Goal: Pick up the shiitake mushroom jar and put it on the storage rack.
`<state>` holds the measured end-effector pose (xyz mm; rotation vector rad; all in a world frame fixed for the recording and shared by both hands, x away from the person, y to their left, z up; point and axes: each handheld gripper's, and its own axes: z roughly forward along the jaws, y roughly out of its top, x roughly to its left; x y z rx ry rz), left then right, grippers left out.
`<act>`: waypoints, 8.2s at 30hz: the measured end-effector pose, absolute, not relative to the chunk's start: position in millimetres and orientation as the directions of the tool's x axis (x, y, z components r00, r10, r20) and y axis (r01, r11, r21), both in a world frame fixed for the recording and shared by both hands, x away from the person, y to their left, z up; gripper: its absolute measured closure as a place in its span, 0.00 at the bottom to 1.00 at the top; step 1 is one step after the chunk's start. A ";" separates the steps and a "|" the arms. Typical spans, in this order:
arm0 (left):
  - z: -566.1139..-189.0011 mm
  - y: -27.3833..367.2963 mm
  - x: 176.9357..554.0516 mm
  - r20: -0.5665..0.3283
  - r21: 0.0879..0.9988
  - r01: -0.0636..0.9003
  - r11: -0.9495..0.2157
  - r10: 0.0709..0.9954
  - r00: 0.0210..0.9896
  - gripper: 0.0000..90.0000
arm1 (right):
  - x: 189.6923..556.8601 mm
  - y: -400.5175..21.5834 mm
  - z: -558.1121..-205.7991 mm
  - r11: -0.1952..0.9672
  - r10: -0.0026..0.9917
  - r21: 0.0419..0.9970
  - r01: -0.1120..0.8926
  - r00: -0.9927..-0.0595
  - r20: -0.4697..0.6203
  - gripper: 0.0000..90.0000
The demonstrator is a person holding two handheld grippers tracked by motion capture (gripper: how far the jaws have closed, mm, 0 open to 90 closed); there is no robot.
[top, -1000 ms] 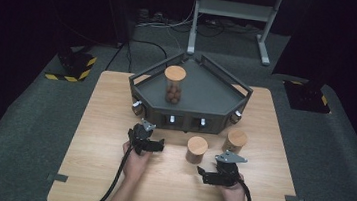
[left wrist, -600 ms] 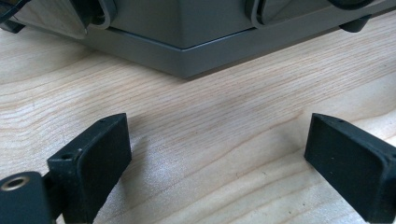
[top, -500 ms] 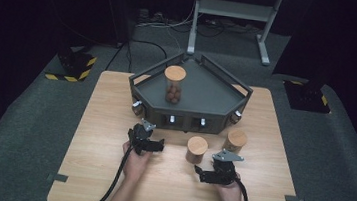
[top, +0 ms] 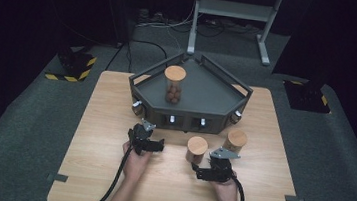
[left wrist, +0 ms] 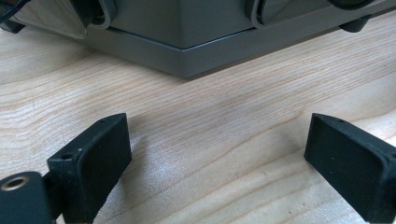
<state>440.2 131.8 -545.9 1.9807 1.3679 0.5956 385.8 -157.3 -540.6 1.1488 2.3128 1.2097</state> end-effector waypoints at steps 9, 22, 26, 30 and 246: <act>-545.9 131.8 440.2 0.004 0.728 0.641 -0.244 0.936 0.353 0.08 | 394.5 -146.9 -538.5 0.316 0.759 0.789 0.526 -0.640 0.123 0.14; -545.9 131.8 440.2 0.003 0.728 0.640 -0.244 0.936 0.353 0.08 | 402.0 -138.7 -536.7 0.299 0.766 0.791 0.533 -0.629 0.134 0.17; -545.9 131.8 440.3 0.003 0.728 0.640 -0.244 0.936 0.353 0.08 | 403.1 -138.3 -536.8 0.295 0.769 0.794 0.532 -0.625 0.133 0.18; -545.9 131.8 440.2 0.003 0.728 0.640 -0.244 0.936 0.353 0.08 | 403.8 -137.7 -535.8 0.292 0.769 0.797 0.528 -0.626 0.133 0.19; -546.0 131.7 440.3 0.004 0.728 0.640 -0.245 0.935 0.354 0.07 | 509.0 -92.6 -373.8 0.316 0.823 0.815 0.486 -0.567 0.019 0.28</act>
